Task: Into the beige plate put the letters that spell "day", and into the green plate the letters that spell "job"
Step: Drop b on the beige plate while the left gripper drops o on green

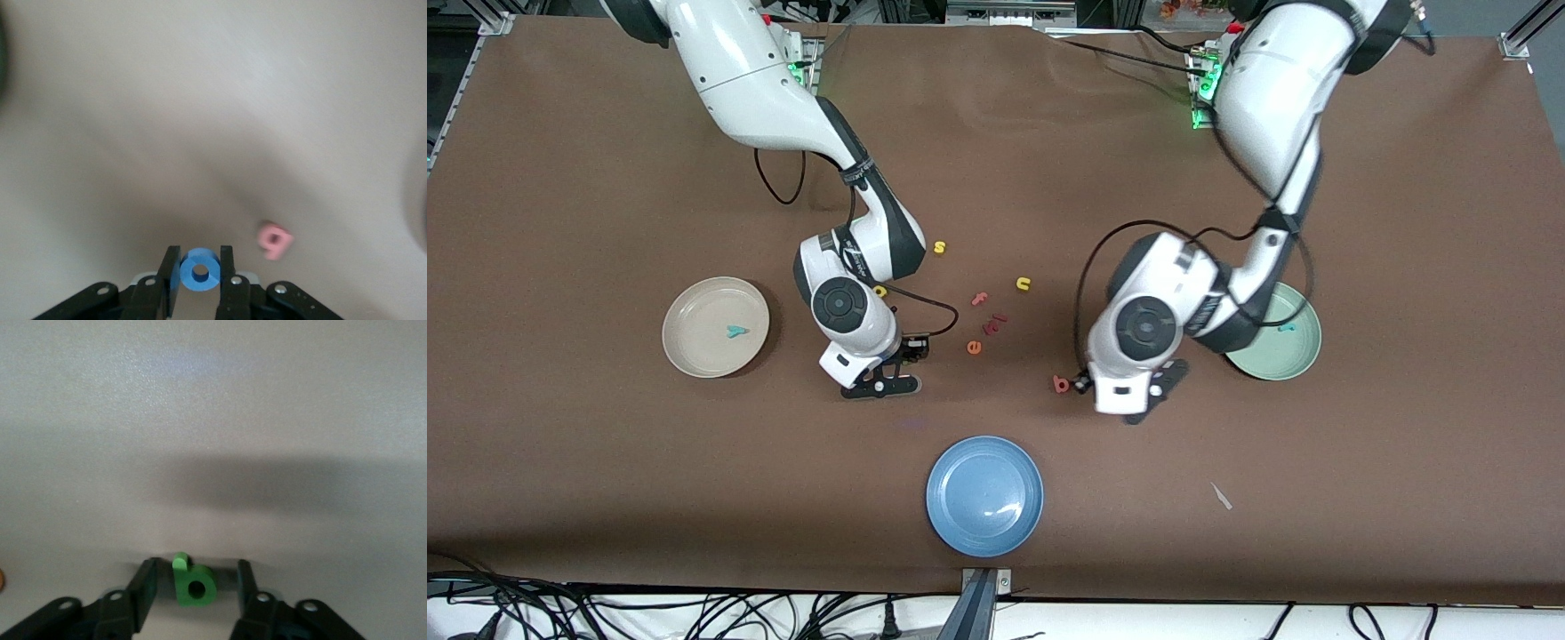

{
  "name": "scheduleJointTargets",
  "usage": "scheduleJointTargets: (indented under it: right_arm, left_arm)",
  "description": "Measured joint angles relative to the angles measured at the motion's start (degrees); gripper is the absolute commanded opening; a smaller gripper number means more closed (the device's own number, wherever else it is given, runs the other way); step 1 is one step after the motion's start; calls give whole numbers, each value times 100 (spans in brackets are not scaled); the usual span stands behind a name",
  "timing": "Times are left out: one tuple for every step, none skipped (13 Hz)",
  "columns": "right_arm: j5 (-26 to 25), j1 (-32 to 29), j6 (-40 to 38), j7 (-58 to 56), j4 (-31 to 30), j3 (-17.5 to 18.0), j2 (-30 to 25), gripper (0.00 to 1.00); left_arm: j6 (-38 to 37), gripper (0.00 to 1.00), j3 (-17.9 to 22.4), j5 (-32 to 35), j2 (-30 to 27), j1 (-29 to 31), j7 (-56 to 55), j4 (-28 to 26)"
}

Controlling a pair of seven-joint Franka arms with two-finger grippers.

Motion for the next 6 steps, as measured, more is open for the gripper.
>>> scheduleJointTargets:
  right_arm:
    - [0, 0, 0, 3, 0, -1, 0, 40]
    - [0, 0, 0, 3, 1, -1, 0, 37]
    - [0, 0, 0, 9, 3, -3, 0, 31]
    - [0, 0, 0, 10, 5, -4, 1, 28]
    - [0, 0, 0, 14, 9, -5, 0, 25]
    - [0, 0, 0, 21, 10, -6, 1, 23]
  left_arm:
    - [-307, 2, -13, 0, -162, 265, 395, -33]
    - [-481, 3, -27, 0, -307, 535, 806, -141]
    - [-555, 4, -36, 0, -468, 816, 1262, -350]
    - [-583, 8, -38, 0, -648, 1082, 1744, -651]
    - [-586, 8, -37, 0, -854, 1365, 2280, -1045]
    - [-571, 8, -37, -1, -1016, 1637, 2742, -1411]
